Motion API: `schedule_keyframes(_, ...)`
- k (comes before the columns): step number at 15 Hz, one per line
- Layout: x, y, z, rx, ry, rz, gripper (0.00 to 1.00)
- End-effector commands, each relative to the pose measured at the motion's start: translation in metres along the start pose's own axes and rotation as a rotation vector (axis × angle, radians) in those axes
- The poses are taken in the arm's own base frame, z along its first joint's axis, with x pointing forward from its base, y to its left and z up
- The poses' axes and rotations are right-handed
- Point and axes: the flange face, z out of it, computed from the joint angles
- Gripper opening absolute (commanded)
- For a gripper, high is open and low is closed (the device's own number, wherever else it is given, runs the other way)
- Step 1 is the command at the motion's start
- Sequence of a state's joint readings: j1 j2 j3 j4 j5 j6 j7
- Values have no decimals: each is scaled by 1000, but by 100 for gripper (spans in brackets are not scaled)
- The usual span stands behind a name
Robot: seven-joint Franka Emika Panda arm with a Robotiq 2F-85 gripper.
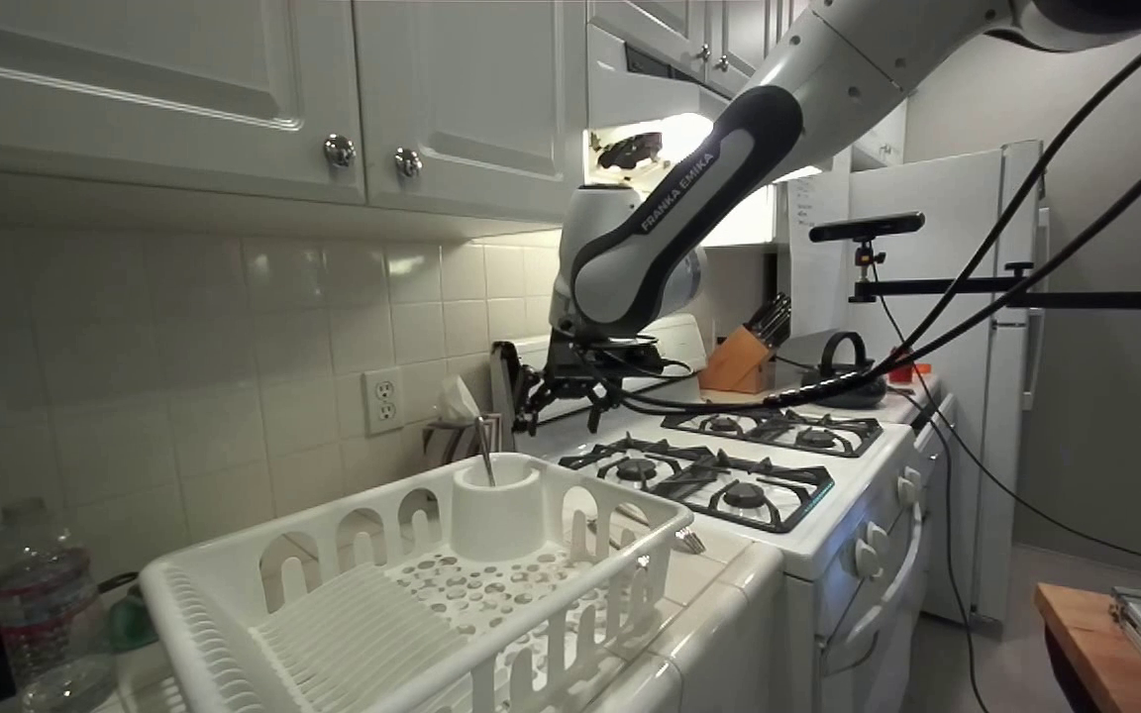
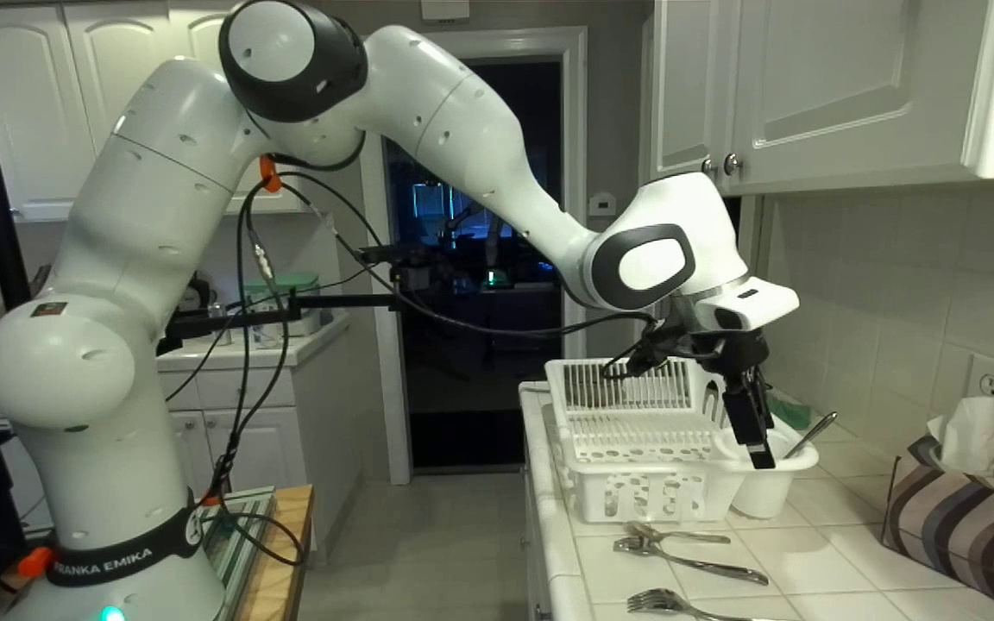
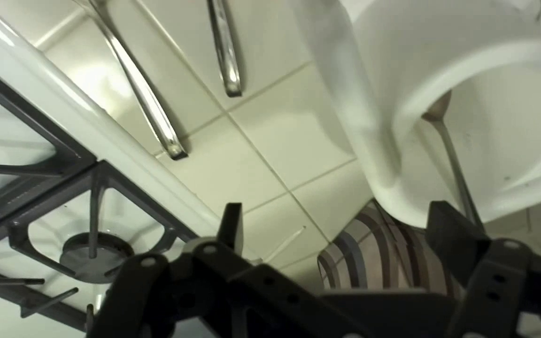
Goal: Put one silver fork and spoon on the dishrack.
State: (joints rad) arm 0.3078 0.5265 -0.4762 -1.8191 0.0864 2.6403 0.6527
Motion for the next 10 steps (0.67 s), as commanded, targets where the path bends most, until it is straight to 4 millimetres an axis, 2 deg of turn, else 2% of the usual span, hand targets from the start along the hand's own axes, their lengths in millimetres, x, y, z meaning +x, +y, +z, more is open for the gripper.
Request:
schedule_keyframes(1, -2, 38, -5, -12, -133, -62, 100)
schedule_keyframes(6, -2, 92, 21, -44, -231, -65, 100)
schedule_keyframes(10, -13, 118, 46, -61, -265, -55, 100)
